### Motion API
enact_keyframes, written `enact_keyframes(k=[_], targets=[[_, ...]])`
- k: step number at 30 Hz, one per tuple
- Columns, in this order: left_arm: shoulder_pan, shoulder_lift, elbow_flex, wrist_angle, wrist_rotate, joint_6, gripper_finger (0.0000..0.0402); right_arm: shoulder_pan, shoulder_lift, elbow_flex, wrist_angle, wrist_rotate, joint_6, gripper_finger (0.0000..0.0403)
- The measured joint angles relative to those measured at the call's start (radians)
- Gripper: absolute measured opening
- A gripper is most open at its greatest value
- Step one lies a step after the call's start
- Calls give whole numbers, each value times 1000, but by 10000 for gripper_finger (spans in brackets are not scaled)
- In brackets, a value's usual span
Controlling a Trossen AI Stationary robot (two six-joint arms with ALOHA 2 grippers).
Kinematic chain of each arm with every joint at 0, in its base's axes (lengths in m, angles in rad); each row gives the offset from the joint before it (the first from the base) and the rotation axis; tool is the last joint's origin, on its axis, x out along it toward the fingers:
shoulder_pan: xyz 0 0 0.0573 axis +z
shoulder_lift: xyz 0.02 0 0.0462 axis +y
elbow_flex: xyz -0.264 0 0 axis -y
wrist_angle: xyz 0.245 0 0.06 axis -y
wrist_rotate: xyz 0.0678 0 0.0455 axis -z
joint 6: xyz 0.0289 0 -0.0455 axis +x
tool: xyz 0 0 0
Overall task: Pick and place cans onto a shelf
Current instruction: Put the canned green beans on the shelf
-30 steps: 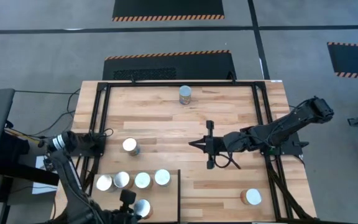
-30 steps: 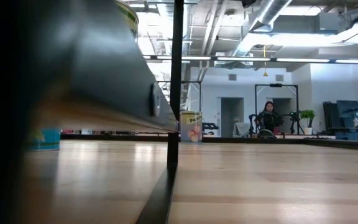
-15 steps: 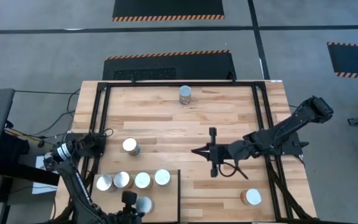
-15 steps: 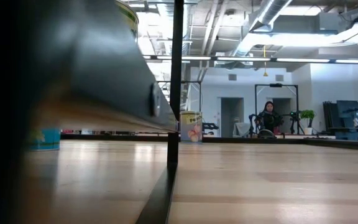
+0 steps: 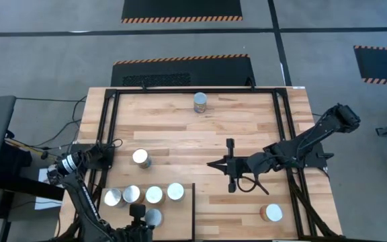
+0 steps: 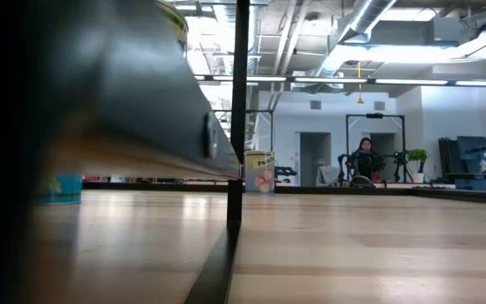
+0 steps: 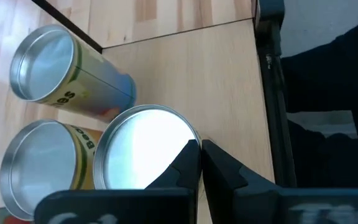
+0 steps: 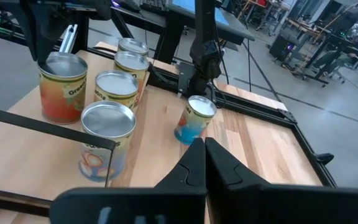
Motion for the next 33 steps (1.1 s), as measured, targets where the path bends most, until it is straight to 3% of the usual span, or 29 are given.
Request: enact_keyframes(k=[15,33], targets=[[30,0,0,-4,-2,18,1,0,0,0,0,0,1,8],[32,0,0,-58,18,-3,29,0,0,0,0,0,1,8]])
